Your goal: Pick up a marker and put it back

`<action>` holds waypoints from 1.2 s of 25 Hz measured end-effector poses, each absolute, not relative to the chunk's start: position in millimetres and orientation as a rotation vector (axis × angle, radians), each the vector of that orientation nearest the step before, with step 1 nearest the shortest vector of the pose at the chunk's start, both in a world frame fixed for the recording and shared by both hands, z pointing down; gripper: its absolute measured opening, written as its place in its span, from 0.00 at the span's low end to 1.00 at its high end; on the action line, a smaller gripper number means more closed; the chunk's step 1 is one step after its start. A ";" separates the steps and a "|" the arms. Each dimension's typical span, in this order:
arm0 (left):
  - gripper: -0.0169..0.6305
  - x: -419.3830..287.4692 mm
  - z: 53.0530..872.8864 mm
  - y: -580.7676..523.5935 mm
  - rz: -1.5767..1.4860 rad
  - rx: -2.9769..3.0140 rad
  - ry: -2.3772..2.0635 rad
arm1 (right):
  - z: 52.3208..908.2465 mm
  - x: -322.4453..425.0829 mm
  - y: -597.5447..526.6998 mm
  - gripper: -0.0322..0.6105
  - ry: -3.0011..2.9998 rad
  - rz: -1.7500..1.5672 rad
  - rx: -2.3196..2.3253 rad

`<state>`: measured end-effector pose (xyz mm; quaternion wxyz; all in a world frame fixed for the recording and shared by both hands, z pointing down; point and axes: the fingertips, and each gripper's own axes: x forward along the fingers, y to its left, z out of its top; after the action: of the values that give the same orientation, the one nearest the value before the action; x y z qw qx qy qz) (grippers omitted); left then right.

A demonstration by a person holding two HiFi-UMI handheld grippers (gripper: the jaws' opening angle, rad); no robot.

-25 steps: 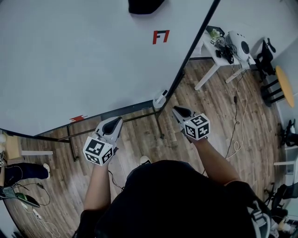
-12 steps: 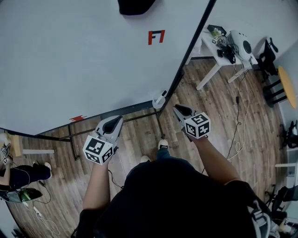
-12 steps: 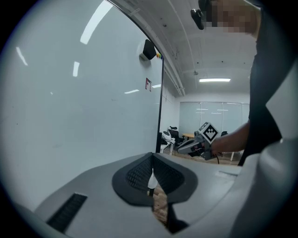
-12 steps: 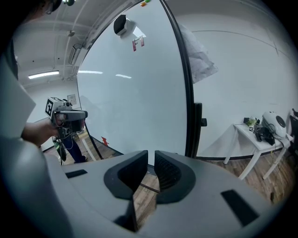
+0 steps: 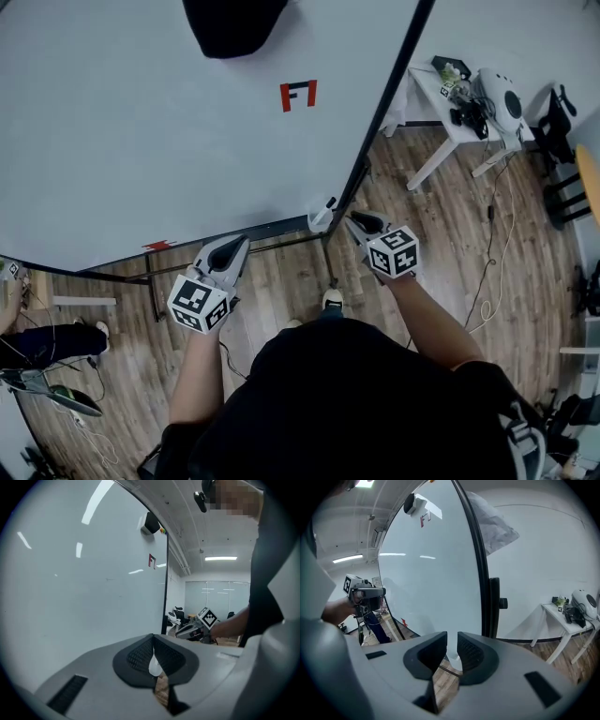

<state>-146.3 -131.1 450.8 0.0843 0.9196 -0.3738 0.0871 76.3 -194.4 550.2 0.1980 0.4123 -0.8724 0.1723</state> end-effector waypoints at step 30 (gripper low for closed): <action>0.05 -123.0 491.4 -193.8 0.351 2.623 -1.101 | 656.9 69.5 -265.7 0.19 -2.351 0.702 0.988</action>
<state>-123.0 -193.8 491.4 0.1372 0.9064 -0.3806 0.1212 69.5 -265.7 656.9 0.2456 0.3619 -0.8617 0.2574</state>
